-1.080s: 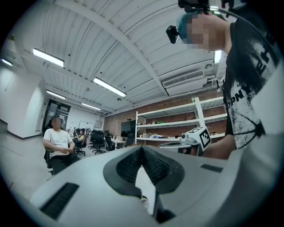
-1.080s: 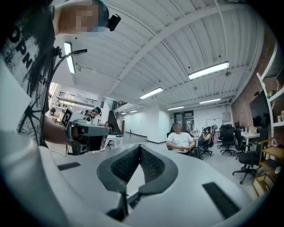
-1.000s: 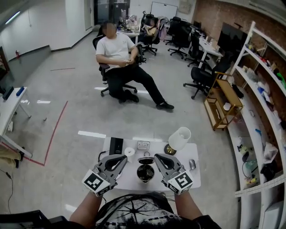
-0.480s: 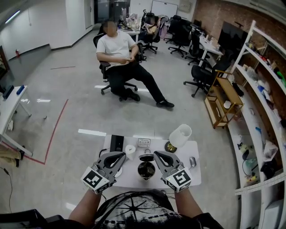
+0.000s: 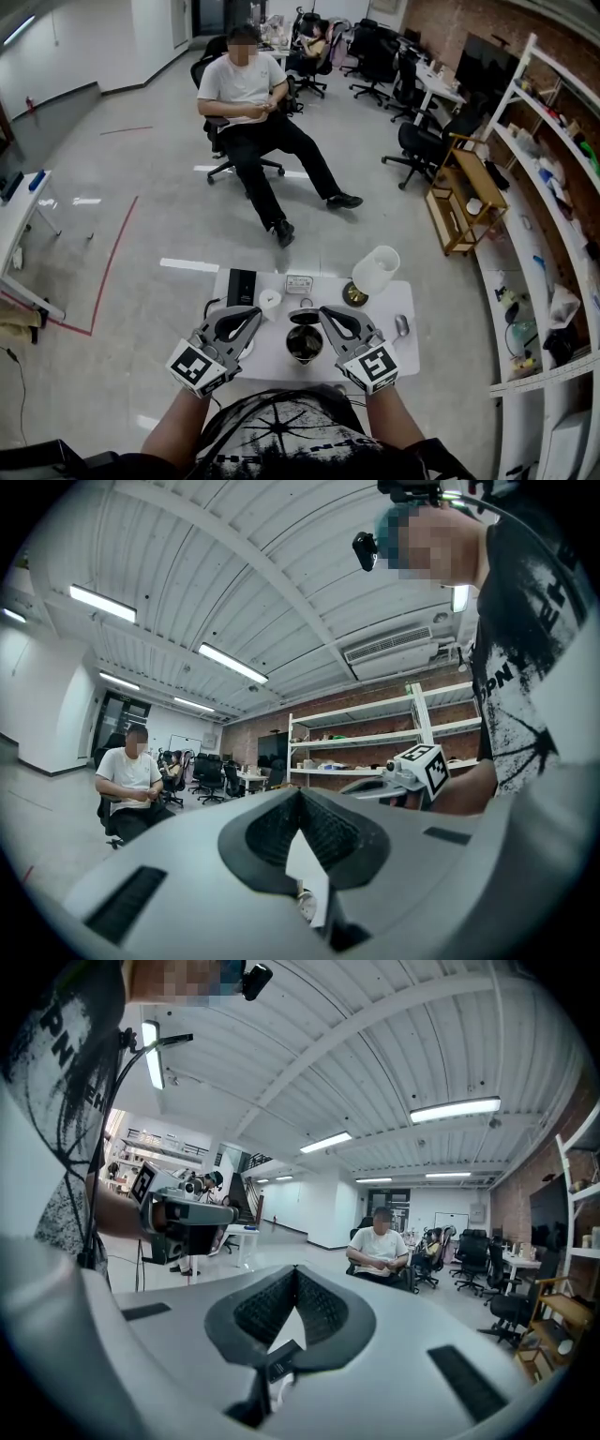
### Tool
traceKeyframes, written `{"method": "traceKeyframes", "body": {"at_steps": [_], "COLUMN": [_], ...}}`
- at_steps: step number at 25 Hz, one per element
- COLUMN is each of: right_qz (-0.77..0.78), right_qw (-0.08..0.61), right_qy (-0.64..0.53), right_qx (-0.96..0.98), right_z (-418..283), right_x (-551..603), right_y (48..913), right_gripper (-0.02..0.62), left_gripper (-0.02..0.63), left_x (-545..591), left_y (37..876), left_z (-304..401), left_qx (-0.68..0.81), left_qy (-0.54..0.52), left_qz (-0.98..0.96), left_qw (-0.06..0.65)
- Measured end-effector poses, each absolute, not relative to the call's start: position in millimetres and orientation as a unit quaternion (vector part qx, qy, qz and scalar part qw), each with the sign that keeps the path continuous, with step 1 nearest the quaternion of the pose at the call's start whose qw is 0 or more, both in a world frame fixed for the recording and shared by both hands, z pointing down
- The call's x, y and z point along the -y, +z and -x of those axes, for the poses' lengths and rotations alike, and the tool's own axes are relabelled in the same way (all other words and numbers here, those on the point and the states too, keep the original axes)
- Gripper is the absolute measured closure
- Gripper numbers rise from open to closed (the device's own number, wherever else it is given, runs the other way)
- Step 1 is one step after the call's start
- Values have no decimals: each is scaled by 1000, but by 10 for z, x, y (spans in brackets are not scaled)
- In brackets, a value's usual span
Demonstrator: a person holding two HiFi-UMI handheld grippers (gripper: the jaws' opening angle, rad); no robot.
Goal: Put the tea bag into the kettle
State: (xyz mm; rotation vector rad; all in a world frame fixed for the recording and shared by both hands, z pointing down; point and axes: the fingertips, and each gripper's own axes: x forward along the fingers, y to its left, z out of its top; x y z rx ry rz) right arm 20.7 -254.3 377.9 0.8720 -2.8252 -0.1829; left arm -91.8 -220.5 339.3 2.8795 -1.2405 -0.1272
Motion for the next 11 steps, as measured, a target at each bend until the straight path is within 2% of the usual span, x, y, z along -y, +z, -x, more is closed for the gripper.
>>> {"method": "traceKeyframes", "body": {"at_steps": [11], "right_qz": [-301], "right_qw": [89], "right_qy": [-68], "right_qx": [947], "right_z": [-226], "right_x": [2583], "right_y": [3743], "right_gripper": [586], "left_gripper": [600], "left_x": [2211], "left_y": [3366], "left_z": [872], "left_qx": [393], "left_qy": [-32], "left_qz": [-919], "left_qw": [-7]}}
